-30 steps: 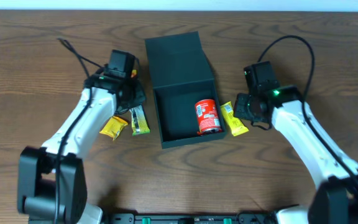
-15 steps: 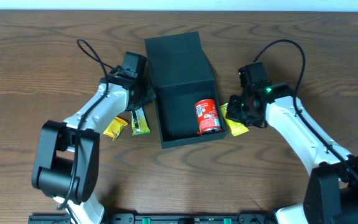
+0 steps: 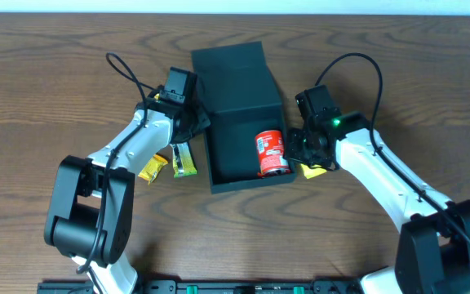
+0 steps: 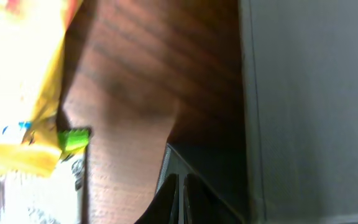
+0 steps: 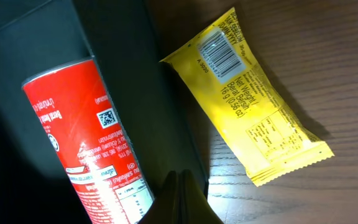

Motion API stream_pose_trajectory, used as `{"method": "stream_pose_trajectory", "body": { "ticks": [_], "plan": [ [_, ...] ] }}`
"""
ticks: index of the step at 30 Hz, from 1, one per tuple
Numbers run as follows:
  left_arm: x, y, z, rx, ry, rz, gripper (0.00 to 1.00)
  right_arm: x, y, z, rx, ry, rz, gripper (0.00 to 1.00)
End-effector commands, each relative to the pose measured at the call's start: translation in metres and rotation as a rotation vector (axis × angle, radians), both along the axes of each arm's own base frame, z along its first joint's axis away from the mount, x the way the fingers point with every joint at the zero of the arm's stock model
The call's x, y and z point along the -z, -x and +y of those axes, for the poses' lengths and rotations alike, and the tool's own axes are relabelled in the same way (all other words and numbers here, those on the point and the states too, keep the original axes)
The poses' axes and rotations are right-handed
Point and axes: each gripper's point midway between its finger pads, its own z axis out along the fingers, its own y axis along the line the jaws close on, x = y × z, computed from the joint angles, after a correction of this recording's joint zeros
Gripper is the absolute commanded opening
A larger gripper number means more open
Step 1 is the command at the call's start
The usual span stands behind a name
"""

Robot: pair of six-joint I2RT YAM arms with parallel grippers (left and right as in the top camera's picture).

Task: Pack container
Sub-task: 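Grasp the yellow packet right of the box with the right gripper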

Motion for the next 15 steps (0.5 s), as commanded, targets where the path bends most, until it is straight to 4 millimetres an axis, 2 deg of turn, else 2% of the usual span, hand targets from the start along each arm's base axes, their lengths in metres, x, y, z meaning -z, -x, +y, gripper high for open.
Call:
{"method": "stream_pose_trajectory", "body": {
  "ticks": [1,10,15],
  "plan": [
    [-0.001,-0.002,-0.007,-0.011,0.037,0.0,0.06,0.002,0.003,0.008,0.003,-0.032,0.022,0.01],
    [-0.013,-0.019,-0.022,-0.033,0.09,-0.079,0.06,0.0,0.001,0.017,-0.006,-0.065,0.012,0.01],
    [-0.012,-0.018,-0.022,-0.033,0.089,-0.076,0.06,0.0,-0.002,0.015,-0.007,-0.047,-0.006,0.01]
  ]
}}
